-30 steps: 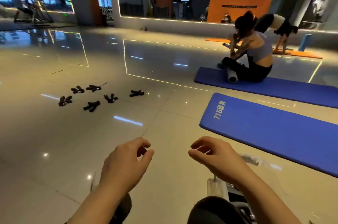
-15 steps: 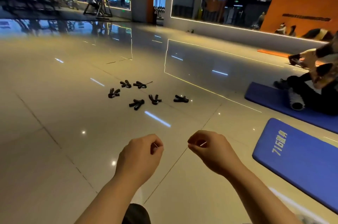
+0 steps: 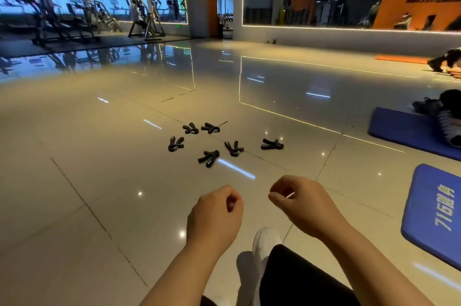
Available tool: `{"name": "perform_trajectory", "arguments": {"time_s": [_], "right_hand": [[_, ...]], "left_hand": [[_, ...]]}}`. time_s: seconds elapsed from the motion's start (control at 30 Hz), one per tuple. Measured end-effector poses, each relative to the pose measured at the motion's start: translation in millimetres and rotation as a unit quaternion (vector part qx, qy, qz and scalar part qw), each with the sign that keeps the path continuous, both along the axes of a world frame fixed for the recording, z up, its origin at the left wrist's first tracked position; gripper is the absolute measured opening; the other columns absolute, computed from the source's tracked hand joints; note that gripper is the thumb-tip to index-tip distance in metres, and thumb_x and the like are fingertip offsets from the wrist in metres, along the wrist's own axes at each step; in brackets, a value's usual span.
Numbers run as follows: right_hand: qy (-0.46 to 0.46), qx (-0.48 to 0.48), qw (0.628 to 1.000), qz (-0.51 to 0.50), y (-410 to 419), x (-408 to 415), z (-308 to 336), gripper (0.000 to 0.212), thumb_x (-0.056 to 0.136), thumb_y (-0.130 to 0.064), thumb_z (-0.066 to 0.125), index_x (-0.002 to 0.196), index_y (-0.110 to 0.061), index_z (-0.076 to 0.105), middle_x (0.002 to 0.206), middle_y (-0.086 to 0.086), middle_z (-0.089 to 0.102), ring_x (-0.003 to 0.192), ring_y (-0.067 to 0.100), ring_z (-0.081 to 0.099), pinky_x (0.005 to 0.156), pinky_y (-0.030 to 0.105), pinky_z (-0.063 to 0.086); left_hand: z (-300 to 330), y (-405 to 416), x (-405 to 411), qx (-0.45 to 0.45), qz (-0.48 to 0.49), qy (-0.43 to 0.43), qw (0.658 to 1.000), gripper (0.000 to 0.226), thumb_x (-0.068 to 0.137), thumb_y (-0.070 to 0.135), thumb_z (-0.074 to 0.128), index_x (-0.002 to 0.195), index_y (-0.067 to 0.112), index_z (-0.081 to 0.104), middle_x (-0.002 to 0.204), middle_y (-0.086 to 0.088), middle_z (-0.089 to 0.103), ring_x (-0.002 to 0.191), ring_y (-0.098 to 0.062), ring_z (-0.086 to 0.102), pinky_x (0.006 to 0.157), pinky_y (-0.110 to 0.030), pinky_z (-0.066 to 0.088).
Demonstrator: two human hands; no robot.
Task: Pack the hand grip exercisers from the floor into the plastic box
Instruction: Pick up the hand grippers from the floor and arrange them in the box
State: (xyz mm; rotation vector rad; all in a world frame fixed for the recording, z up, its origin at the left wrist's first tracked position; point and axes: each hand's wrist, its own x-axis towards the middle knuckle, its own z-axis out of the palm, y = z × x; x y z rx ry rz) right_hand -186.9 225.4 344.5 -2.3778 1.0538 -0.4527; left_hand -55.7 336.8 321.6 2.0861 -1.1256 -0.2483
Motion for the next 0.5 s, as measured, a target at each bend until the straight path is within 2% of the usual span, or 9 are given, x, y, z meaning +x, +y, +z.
{"name": "perform_trajectory", "arguments": {"time_s": [0.07,0.17,0.3,0.4,0.5], "right_hand": [[0.013,0.011,1.000,-0.021,-11.6,-1.5,-18.7,0.010,0.091,-0.034,0.057,0.097,-0.030,0.064,0.091,-0.014,0.062,0.083,0.002,0.057,0.075,0.023,0.050],[0.091,0.029,0.995,-0.014,-38.5,2.5,-37.7,0.012,0.090,-0.035,0.056,0.099,-0.029,0.064,0.100,-0.011,0.064,0.088,0.006,0.058,0.079,0.024,0.050],[0.014,0.023,0.998,-0.049,-88.1,22.8,-26.9,0.019,0.092,-0.036,0.055,0.108,-0.028,0.061,0.093,-0.013,0.058,0.087,0.005,0.057,0.077,0.021,0.048],[0.022,0.031,0.997,-0.071,-121.7,40.6,-22.3,0.021,0.092,-0.034,0.056,0.110,-0.026,0.062,0.092,-0.011,0.059,0.089,0.008,0.057,0.077,0.025,0.049],[0.026,0.049,0.995,-0.078,-152.8,60.5,-21.6,0.021,0.090,-0.034,0.057,0.109,-0.025,0.063,0.097,-0.008,0.061,0.090,0.010,0.057,0.080,0.029,0.051]], "left_hand": [[-3.5,-16.1,13.3,0.014,-0.002,-0.005,1.000,0.011,0.091,0.027,0.051,0.086,0.028,0.061,0.079,0.014,0.059,0.071,-0.005,0.055,0.059,-0.018,0.045],[-10.2,-48.2,30.4,0.040,-0.015,-0.022,0.999,0.009,0.090,0.028,0.053,0.086,0.030,0.061,0.082,0.014,0.060,0.074,-0.005,0.056,0.065,-0.022,0.050],[-15.7,-96.4,45.8,0.062,-0.045,0.021,0.997,0.003,0.087,0.031,0.058,0.088,0.032,0.060,0.089,0.014,0.059,0.080,-0.004,0.056,0.075,-0.026,0.052],[-7.1,-132.8,59.1,0.051,-0.073,0.048,0.995,0.004,0.086,0.034,0.060,0.090,0.033,0.059,0.091,0.015,0.058,0.085,-0.004,0.056,0.078,-0.026,0.051],[1.4,-166.3,84.8,0.032,-0.083,0.028,0.996,0.004,0.087,0.033,0.060,0.090,0.034,0.058,0.091,0.015,0.059,0.083,-0.004,0.056,0.078,-0.029,0.051]]}}
